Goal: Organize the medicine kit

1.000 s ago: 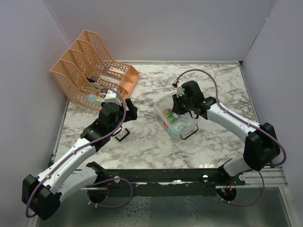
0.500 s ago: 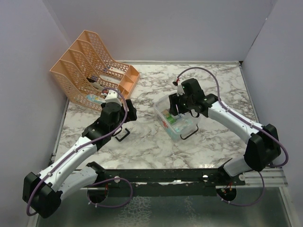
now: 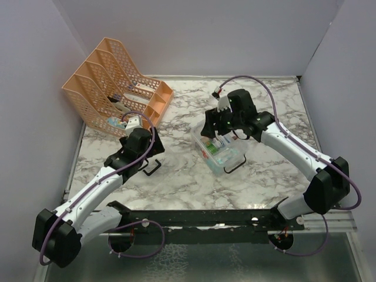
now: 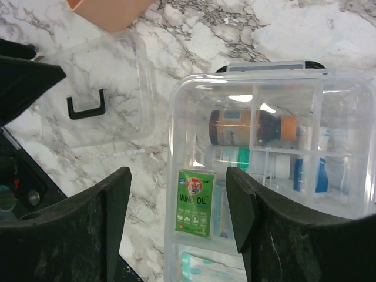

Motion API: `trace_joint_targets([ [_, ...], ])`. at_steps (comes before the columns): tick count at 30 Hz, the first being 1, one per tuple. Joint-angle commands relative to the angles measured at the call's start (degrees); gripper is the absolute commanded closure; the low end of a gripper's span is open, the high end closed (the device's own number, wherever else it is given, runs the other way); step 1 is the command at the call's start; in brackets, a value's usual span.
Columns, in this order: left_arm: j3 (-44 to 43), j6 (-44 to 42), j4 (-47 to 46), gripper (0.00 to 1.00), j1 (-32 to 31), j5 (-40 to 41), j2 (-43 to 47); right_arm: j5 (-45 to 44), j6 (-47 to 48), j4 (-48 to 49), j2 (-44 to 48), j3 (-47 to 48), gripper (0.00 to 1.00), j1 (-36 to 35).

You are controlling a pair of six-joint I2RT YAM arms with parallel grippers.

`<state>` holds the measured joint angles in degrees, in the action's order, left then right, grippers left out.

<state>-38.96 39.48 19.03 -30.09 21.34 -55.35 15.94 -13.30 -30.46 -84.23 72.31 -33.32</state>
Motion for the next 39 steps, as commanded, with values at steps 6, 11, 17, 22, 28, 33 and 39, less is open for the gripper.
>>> trace_joint_targets([
  [6,3.2,4.4,4.3,0.01,8.4,-3.0,0.6,-3.0,-6.0,6.5,-2.6,3.9,0.24,-9.3],
  [11,-1.9,1.9,4.7,0.01,18.9,-9.3,-2.1,-11.0,-9.8,9.4,-6.7,6.1,0.15,-20.1],
  [17,-2.1,-0.2,6.4,0.01,22.0,-8.4,-5.7,-12.6,-14.4,14.5,-12.0,3.5,0.1,-28.4],
  [22,-1.6,0.2,2.7,0.01,24.3,-12.4,-9.6,-15.4,-19.1,15.6,-15.8,1.7,0.05,-31.8],
  [28,-0.4,0.2,-0.5,0.01,27.8,-16.6,-15.7,-18.4,-26.0,20.7,-15.4,-6.0,0.0,-32.3],
  [33,1.0,-0.2,-3.3,0.02,29.4,-20.2,-17.4,-18.2,-27.1,22.0,-16.2,-8.7,0.0,-32.7],
  [39,4.1,1.1,-2.9,0.04,29.5,-24.0,-16.5,-21.7,-31.6,19.8,-17.3,-9.3,0.02,-32.8],
])
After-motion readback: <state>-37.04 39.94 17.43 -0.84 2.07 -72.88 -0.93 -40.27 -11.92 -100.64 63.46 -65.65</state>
